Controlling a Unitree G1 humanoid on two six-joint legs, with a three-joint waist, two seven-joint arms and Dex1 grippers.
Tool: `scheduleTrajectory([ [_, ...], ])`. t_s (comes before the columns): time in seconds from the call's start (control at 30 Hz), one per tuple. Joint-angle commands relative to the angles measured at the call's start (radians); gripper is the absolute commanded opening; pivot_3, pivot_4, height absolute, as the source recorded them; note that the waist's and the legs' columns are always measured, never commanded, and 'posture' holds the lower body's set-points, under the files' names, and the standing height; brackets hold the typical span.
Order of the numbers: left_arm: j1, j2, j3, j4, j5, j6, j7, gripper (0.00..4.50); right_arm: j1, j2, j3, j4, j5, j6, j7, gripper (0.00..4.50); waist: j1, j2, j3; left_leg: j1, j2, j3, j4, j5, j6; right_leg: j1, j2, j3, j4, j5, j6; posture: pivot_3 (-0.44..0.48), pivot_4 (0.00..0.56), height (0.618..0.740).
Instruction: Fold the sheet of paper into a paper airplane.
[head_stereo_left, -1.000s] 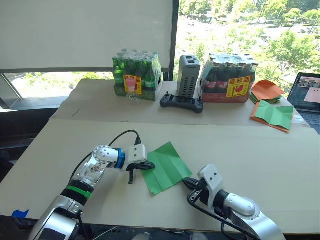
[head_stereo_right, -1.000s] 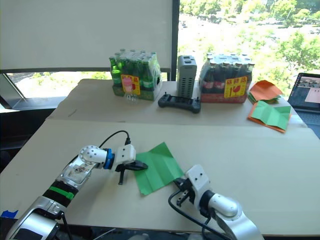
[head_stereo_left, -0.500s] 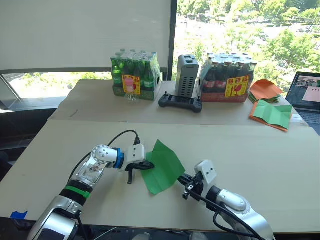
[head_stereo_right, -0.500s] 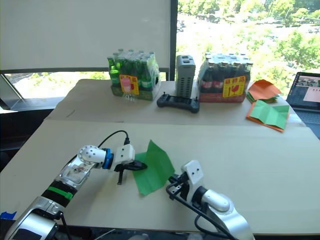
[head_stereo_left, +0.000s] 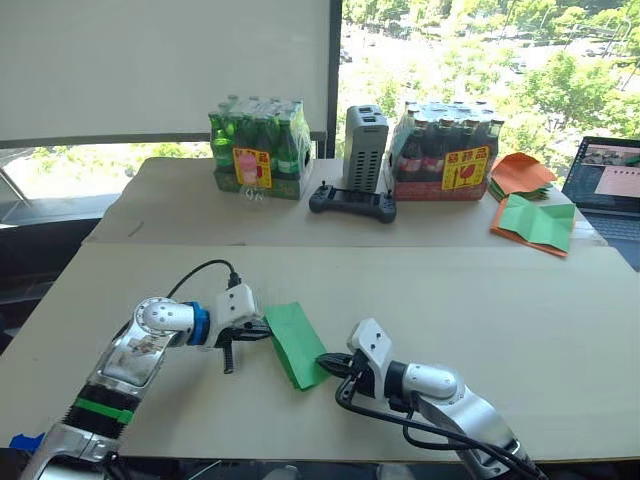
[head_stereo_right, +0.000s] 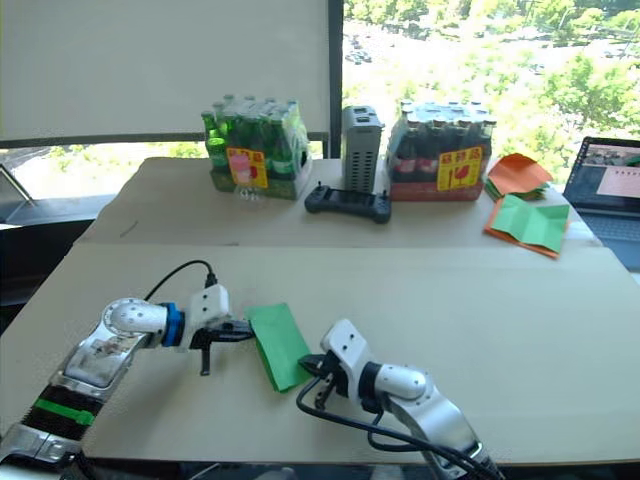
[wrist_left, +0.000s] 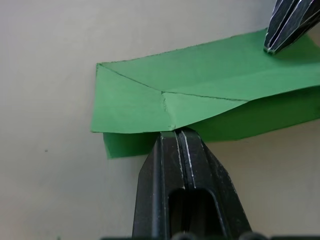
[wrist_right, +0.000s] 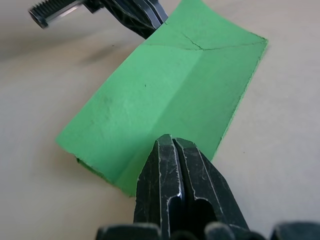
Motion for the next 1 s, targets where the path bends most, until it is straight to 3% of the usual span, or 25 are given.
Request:
scheduleTrajectory([
  [0.03,-0.008,-0.014,0.071,-0.111,-0.107,0.113,0.033,0.00,-0.001,-0.007,0.005,0.014,-0.010,0.006,0.009,0.01,0.005,0.000,0.000,0.000,0.000,0.000,0.000,0.000,0.000,0.000,0.000,0.000,0.000,0.000,0.000,0.000,0.150,0.675],
  [0.27,0.047,-0.094,0.014,-0.068,-0.100,0.131,0.089,0.00,-0.013,-0.016,0.002,-0.005,-0.006,0.027,0.023,0.01,0.005,0.000,0.000,0.001,0.000,0.000,0.000,0.000,0.000,0.002,0.000,0.000,-0.002,0.000,0.000,0.000,0.150,0.675],
  [0.5,0.107,-0.061,-0.017,-0.061,-0.080,0.098,0.067,0.00,-0.027,-0.030,-0.030,-0.027,0.004,0.047,0.022,0.01,0.011,0.000,0.000,0.000,0.000,0.000,0.000,0.000,0.000,0.001,0.000,0.000,-0.002,0.000,0.000,0.000,0.150,0.675],
  [0.73,0.023,-0.082,-0.068,0.025,-0.027,0.029,0.070,0.00,-0.029,-0.040,-0.034,-0.060,0.016,0.080,0.022,0.01,0.023,0.000,0.000,0.000,0.000,0.000,0.000,0.000,0.000,0.002,-0.001,0.000,-0.003,0.000,0.000,0.000,0.150,0.675],
  [1.0,0.019,-0.061,-0.105,0.073,0.022,-0.024,0.034,0.00,-0.182,0.000,-0.034,0.054,0.006,0.050,0.046,0.01,0.010,0.000,0.000,0.000,0.000,0.000,-0.001,0.000,0.000,0.001,-0.001,0.000,-0.002,0.000,0.000,0.000,0.150,0.675],
])
